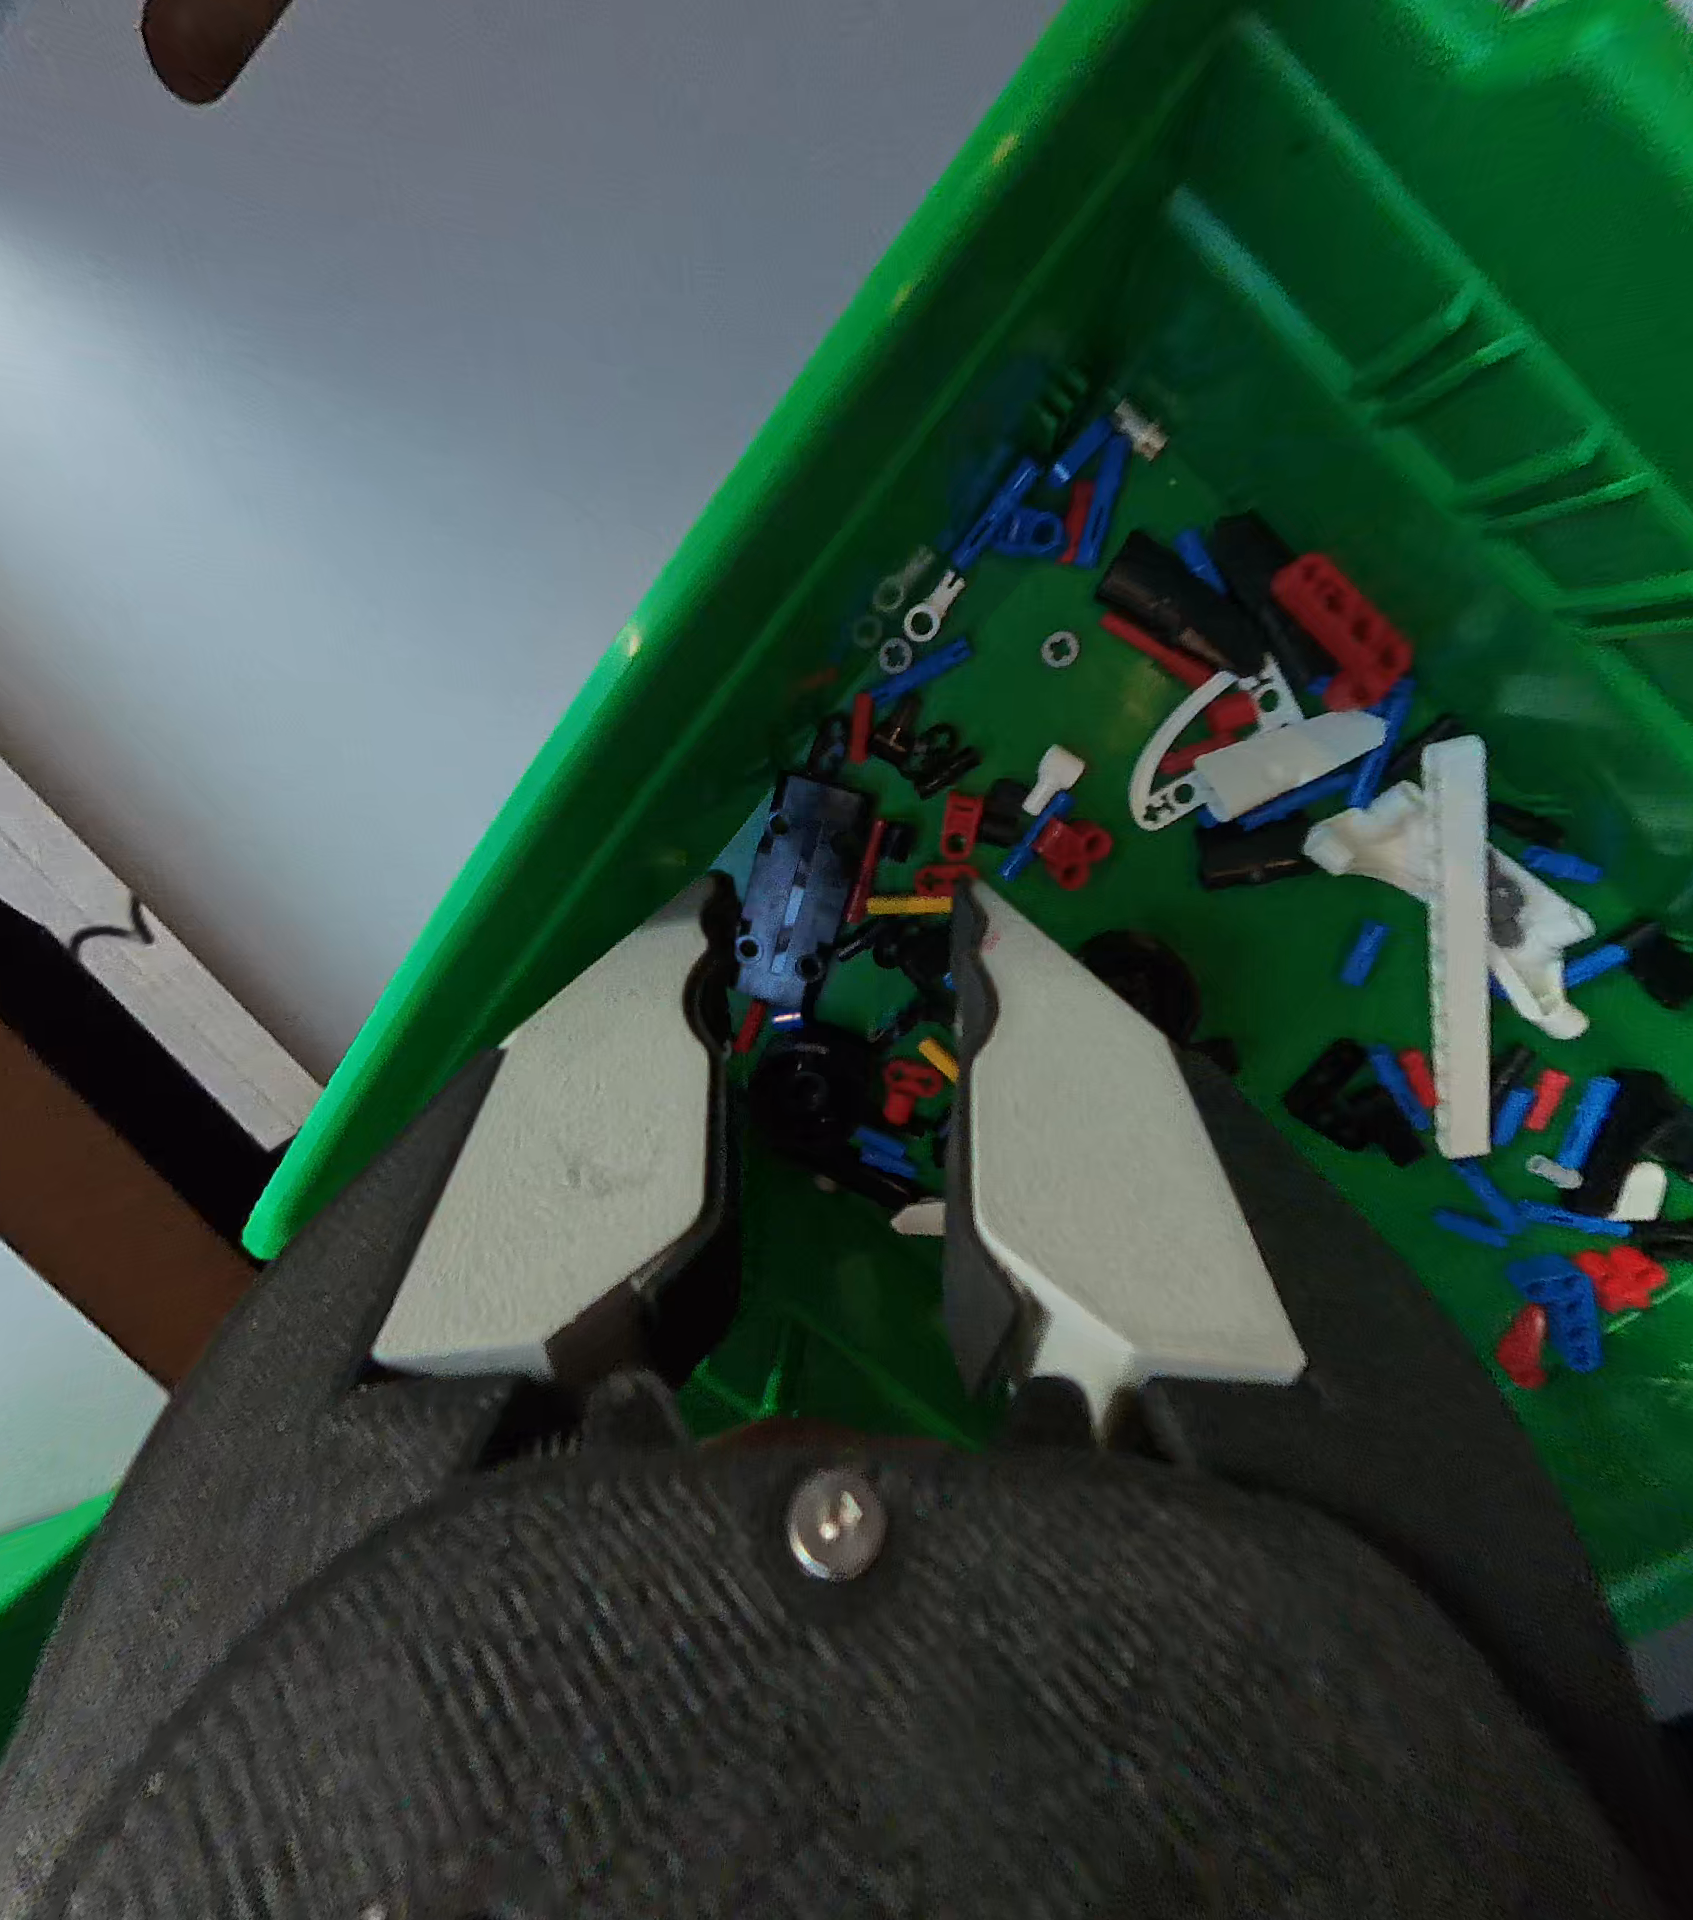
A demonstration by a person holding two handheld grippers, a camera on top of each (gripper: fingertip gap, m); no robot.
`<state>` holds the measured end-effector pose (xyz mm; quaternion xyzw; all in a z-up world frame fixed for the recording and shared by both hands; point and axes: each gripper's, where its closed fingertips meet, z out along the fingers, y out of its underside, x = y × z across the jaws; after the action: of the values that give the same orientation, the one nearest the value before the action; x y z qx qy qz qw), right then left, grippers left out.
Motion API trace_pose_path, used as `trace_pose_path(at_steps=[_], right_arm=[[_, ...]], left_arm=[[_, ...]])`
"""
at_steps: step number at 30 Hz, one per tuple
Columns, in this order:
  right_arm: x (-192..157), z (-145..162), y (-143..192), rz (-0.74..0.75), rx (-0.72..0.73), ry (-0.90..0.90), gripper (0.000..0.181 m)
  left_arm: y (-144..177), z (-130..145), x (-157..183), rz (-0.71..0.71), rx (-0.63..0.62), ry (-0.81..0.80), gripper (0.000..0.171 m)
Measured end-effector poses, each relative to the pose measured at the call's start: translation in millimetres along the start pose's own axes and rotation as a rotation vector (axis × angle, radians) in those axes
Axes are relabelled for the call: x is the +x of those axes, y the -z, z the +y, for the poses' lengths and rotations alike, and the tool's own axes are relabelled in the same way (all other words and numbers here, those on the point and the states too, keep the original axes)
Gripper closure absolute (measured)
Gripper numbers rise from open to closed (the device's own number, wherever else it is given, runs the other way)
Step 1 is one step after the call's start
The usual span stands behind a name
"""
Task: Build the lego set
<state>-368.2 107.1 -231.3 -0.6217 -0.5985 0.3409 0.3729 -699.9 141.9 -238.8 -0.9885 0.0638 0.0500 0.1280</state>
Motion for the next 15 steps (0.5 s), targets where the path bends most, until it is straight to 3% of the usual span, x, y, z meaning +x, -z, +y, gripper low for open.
trace_pose_path(at_steps=[5, 11, 15], right_arm=[[-4, -37, -11, -0.012, 0.027, 0.06, 0.176], [-8, -96, -51, -0.104, 0.048, 0.031, 0.166], [-22, -121, -70, -0.165, 0.049, 0.05, 0.163]], left_arm=[[-10, 7, 2, 0.017, -0.02, -0.023, 0.123], [14, -5, 6, 0.04, 0.062, -0.047, 0.119], [12, 7, -1, -0.001, 0.018, -0.064, 0.118]])
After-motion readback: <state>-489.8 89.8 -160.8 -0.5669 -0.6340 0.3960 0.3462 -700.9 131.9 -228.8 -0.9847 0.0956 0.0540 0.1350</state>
